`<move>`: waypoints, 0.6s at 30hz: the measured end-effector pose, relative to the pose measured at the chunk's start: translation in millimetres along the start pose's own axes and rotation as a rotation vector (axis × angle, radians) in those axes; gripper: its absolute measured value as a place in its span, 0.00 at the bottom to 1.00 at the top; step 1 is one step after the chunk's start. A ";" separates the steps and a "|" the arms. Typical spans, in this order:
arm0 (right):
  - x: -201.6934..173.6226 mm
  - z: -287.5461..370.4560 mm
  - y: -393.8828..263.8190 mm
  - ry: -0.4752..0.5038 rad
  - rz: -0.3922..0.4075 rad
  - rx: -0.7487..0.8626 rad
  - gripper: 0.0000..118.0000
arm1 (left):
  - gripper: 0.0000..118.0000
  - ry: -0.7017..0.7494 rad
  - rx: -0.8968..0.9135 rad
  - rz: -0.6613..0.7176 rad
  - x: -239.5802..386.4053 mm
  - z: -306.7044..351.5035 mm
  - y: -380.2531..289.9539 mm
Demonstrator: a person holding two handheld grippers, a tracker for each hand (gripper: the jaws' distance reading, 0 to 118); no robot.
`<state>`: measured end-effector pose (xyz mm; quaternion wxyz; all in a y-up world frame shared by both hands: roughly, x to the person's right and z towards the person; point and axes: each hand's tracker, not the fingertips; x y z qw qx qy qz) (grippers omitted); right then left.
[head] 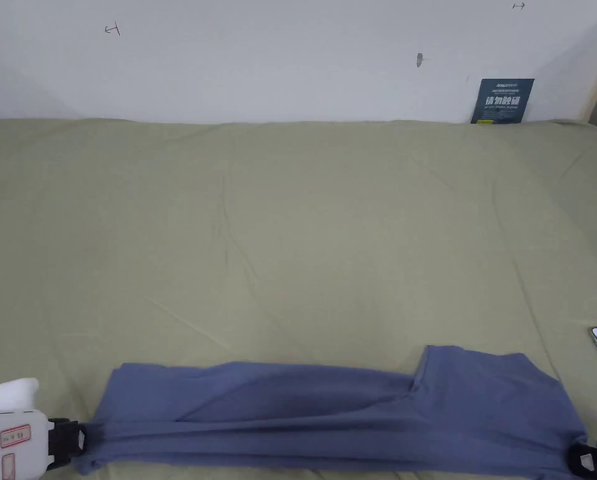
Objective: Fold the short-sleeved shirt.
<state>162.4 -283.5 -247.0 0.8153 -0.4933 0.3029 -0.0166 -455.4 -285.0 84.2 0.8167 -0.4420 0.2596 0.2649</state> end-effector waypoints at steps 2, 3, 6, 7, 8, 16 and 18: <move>3.3 -2.8 -1.1 -0.003 -0.001 -0.009 0.02 | 0.07 -0.004 0.003 0.009 -0.3 1.4 -1.6; 3.3 -4.2 -1.0 -0.005 0.001 -0.010 0.02 | 0.07 -0.008 0.002 0.015 -0.4 1.2 -2.2; -7.4 -0.7 -0.7 -0.106 -0.027 0.009 0.28 | 0.26 -0.024 0.010 0.029 -7.5 3.8 -3.8; -12.7 2.6 0.2 -0.201 -0.005 0.014 0.62 | 0.60 -0.020 0.023 0.016 -8.0 7.9 -4.5; -16.1 6.2 -1.9 -0.254 0.015 0.051 0.99 | 1.00 -0.016 0.024 -0.012 -9.0 9.8 -5.1; -78.5 51.0 1.1 -0.183 -0.001 0.155 0.67 | 0.77 -0.034 0.082 0.008 -26.8 43.0 8.9; -89.4 80.6 27.7 -0.182 0.010 0.178 0.02 | 0.00 -0.068 0.085 0.011 -36.3 31.0 21.4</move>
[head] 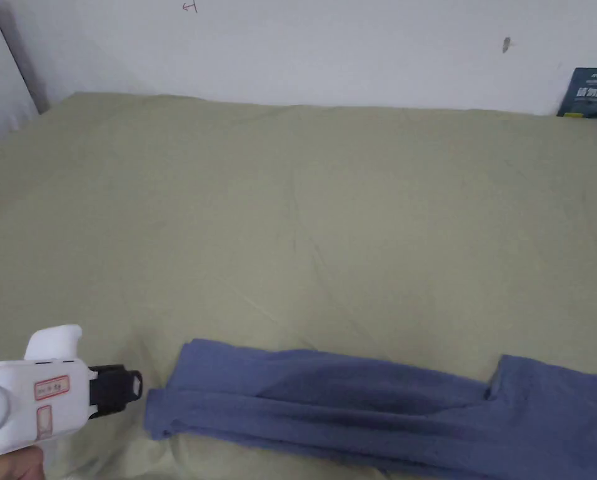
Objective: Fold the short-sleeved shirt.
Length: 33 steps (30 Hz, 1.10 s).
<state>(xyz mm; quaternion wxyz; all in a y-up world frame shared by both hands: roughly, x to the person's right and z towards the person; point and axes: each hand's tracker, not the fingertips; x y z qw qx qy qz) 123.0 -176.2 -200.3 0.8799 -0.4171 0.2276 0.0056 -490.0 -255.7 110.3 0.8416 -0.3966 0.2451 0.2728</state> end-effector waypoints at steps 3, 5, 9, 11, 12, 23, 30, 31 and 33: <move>-28.6 -4.9 -5.4 -0.036 0.013 0.065 0.00 | 0.00 -0.054 -0.012 0.029 10.4 -6.1 7.1; -45.1 -5.9 -6.4 0.007 0.003 0.071 0.00 | 0.00 -0.123 0.020 0.064 9.1 -15.8 14.5; -102.7 8.1 -7.1 0.000 0.068 0.079 0.00 | 0.00 -0.229 -0.068 0.095 -13.9 -41.8 39.8; -95.9 -19.5 -17.5 0.043 0.027 0.044 0.00 | 0.00 -0.281 -0.095 0.112 -7.1 -49.9 44.0; -95.4 -27.0 -17.8 0.050 0.043 0.039 0.00 | 0.00 -0.306 -0.105 0.108 -8.9 -56.1 47.3; -89.9 -53.0 -29.9 0.048 0.074 0.043 0.00 | 1.00 -0.514 -0.332 0.140 -21.0 -104.7 48.1; -86.4 -60.2 -35.9 0.053 0.064 0.024 0.00 | 1.00 -0.753 -0.451 0.255 -29.8 -122.3 43.3; -89.9 -57.9 -36.2 0.050 0.067 0.023 0.00 | 1.00 -0.792 -0.465 0.282 -29.0 -123.9 41.6; -91.4 -58.5 -38.3 0.053 0.069 0.015 0.00 | 1.00 -0.846 -0.508 0.316 -20.2 -130.9 34.5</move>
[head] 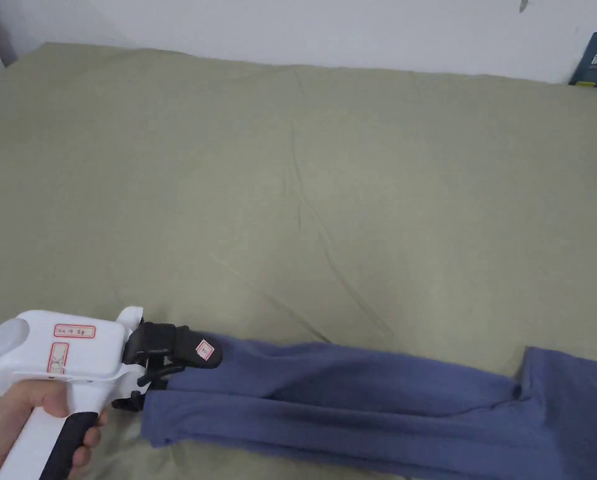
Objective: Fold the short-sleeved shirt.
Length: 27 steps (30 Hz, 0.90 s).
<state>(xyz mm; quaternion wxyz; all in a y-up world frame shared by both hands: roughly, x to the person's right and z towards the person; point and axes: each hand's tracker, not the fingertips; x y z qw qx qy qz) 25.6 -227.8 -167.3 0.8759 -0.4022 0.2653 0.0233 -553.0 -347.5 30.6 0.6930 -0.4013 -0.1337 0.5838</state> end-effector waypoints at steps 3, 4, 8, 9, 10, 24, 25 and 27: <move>-1.6 -1.0 -2.0 0.003 -0.001 -0.008 0.00 | 1.00 0.050 -0.004 -0.052 5.0 -17.1 -1.2; -1.4 -1.5 -3.0 0.002 -0.004 -0.010 0.00 | 0.96 0.048 -0.002 -0.051 7.1 -17.7 -0.8; -1.7 -0.1 -5.1 0.021 -0.008 -0.014 0.00 | 0.05 0.316 0.057 -0.066 11.7 -12.9 -9.2; -0.9 -0.3 -6.1 0.026 -0.006 -0.013 0.00 | 0.05 0.299 0.042 -0.010 -2.5 -10.2 -6.9; -3.8 2.1 -4.2 0.027 -0.003 -0.015 0.00 | 0.05 0.186 0.067 -0.009 -3.5 -8.7 -9.2; 9.0 17.4 1.9 0.035 -0.019 0.024 0.00 | 0.04 0.239 0.240 -0.010 23.8 42.9 -28.7; 10.0 16.9 2.1 0.038 -0.026 0.020 0.00 | 0.04 0.258 0.264 -0.015 24.3 54.3 -29.7; 11.9 16.0 0.9 0.045 -0.040 0.025 0.00 | 0.04 0.324 0.299 -0.035 30.6 78.4 -31.9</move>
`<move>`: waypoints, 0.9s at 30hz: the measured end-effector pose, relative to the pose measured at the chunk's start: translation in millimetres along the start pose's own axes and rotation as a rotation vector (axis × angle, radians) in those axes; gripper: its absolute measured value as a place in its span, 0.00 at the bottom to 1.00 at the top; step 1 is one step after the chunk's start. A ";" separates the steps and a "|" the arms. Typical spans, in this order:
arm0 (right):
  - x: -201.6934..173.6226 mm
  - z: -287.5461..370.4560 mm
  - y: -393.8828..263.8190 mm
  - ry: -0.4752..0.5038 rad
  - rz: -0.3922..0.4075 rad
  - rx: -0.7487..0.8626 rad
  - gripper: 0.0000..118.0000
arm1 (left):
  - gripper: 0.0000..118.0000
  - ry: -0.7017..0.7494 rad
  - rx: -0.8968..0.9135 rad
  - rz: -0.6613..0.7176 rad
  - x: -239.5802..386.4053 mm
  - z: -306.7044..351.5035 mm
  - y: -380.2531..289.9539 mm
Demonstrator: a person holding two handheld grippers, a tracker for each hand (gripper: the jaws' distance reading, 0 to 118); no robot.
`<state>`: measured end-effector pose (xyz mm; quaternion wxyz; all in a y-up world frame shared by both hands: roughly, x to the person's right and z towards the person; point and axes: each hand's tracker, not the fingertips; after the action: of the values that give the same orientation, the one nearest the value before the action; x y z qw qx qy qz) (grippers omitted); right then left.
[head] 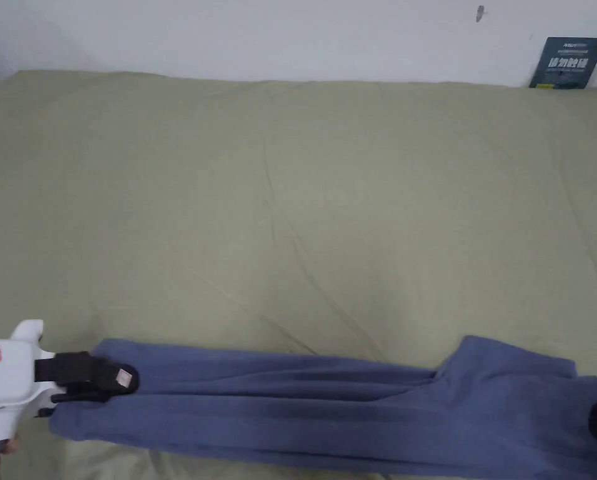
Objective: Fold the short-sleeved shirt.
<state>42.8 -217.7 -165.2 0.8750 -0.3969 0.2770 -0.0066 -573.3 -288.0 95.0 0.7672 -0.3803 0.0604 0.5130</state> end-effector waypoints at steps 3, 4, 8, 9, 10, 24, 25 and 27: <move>-0.8 1.2 -0.1 0.015 -0.008 0.006 0.00 | 0.04 0.031 0.054 0.033 -4.5 36.6 7.7; -1.4 1.5 0.1 0.017 -0.007 0.009 0.00 | 0.04 0.048 0.061 0.014 -3.7 43.7 8.5; -3.4 4.6 0.4 0.031 -0.004 0.018 0.00 | 0.04 0.109 0.063 -0.023 15.2 55.9 0.9; -3.6 5.1 0.2 0.032 -0.003 0.019 0.00 | 0.04 0.124 0.061 -0.046 23.2 52.8 -1.5; -3.7 5.8 -0.3 0.031 -0.001 0.020 0.00 | 0.04 0.145 0.057 -0.062 29.9 51.9 -2.5; 13.8 11.3 -23.6 0.072 -0.040 -0.002 0.00 | 0.04 0.377 -0.035 -0.435 207.2 -46.2 -43.3; 15.0 11.5 -25.8 0.074 -0.047 -0.005 0.00 | 0.04 0.381 -0.047 -0.435 212.6 -58.9 -47.0; 17.9 13.4 -30.1 0.085 -0.061 -0.010 0.00 | 0.04 0.382 -0.081 -0.448 220.3 -88.4 -55.1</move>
<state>70.8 -233.2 -145.6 0.8598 -0.4089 0.3018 -0.0489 -398.3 -192.0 -44.8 0.8203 -0.5040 0.0978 0.2521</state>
